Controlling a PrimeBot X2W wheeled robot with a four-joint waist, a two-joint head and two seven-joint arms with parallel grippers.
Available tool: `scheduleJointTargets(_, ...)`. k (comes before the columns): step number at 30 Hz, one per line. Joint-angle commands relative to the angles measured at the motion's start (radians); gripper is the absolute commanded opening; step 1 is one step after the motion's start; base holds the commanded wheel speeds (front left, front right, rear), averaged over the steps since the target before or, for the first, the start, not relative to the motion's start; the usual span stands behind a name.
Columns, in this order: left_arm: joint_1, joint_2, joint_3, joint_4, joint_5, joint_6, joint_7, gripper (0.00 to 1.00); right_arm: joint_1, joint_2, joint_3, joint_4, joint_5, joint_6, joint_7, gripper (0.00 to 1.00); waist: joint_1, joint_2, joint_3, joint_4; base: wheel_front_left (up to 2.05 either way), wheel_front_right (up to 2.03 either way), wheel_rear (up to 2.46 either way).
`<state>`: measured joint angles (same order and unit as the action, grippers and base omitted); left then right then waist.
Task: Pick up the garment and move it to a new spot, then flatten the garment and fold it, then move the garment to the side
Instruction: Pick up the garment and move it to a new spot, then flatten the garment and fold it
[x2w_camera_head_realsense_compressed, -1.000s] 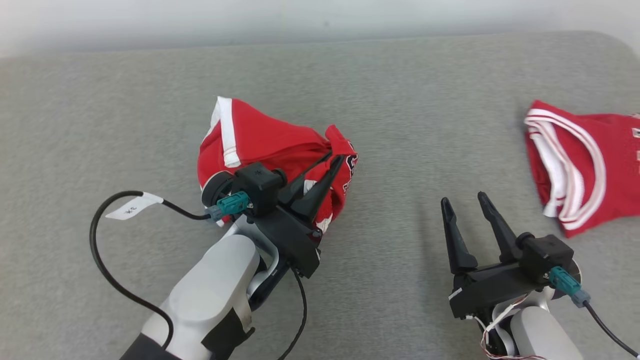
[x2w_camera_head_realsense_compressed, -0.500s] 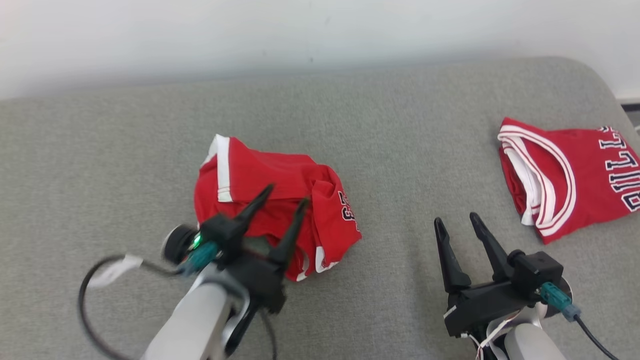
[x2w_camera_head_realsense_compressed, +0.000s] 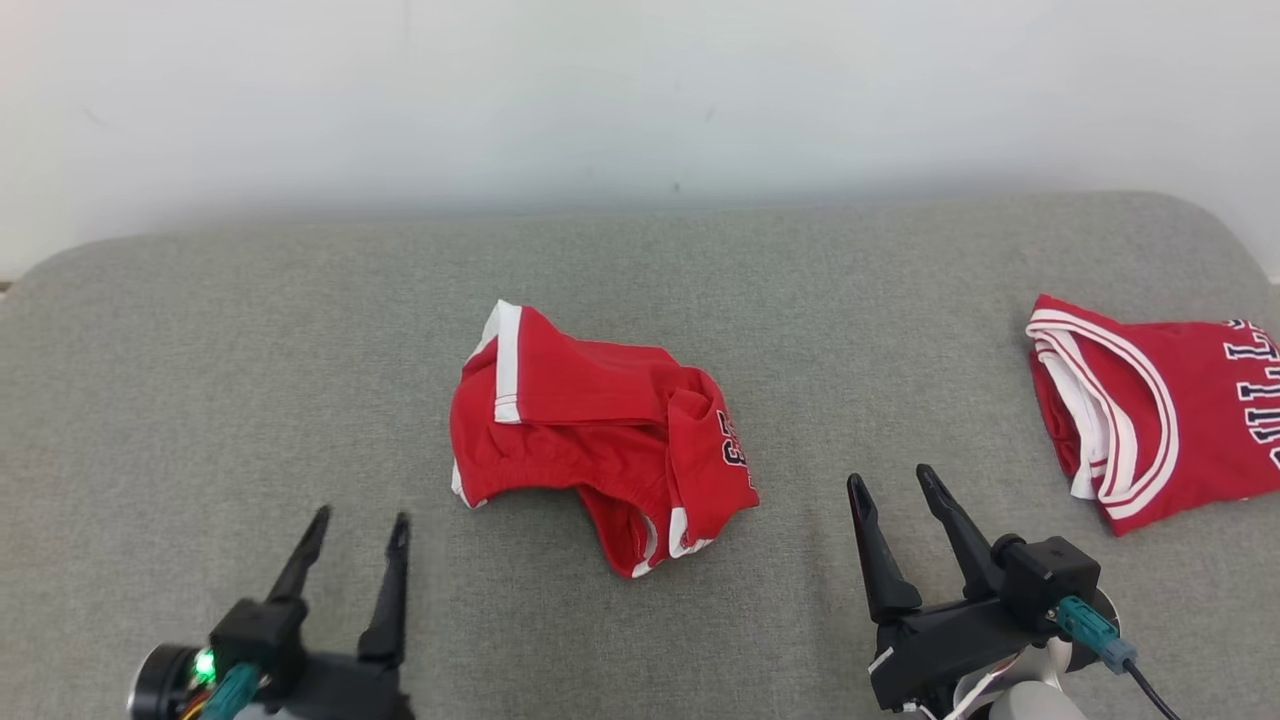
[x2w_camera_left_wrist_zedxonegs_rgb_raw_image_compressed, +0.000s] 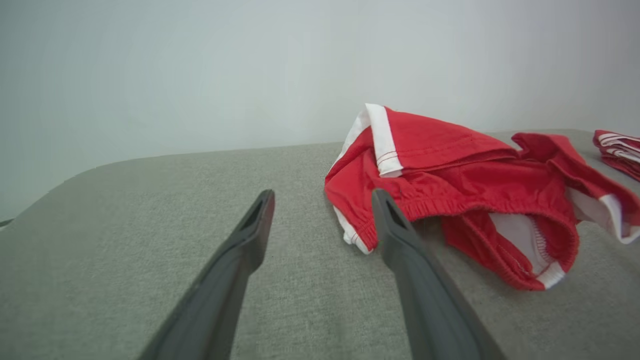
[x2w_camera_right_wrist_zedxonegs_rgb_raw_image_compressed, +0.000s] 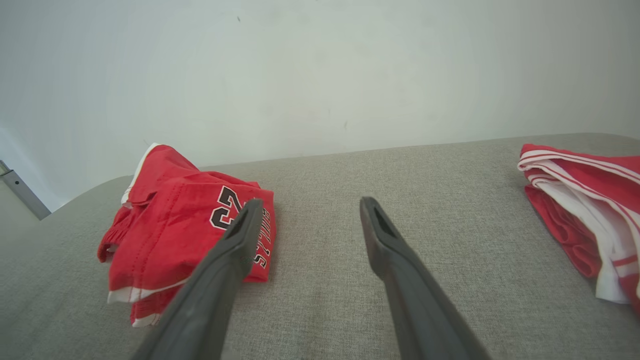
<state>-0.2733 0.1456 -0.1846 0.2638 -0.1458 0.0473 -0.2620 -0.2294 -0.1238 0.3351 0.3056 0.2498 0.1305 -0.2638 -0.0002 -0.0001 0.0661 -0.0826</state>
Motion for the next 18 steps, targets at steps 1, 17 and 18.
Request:
scheduleJointTargets(1, 0.026, 0.002, 0.014, -0.011, 0.007, 0.006, -0.004, 1.0, 0.019, 0.002, 0.0, 0.001, 0.009, 0.0, 0.0, 1.0, 0.0002, 0.0001, -0.009, 0.009, 0.0, 0.0, 0.0)
scheduleJointTargets(17, 0.295, -0.06, 0.242, -0.151, 0.076, 0.068, -0.004, 1.0, 0.041, 0.01, 0.01, 0.014, 0.011, 0.0, 0.0, 1.0, 0.0002, 0.0001, -0.042, 0.009, 0.0, 0.0, 0.0)
scheduleJointTargets(18, 0.302, -0.065, 0.244, -0.153, 0.079, 0.066, -0.004, 1.0, 0.042, 0.009, 0.011, 0.014, 0.011, 0.0, 0.0, 1.0, 0.0002, 0.0001, -0.042, 0.011, 0.0, 0.0, 0.0)
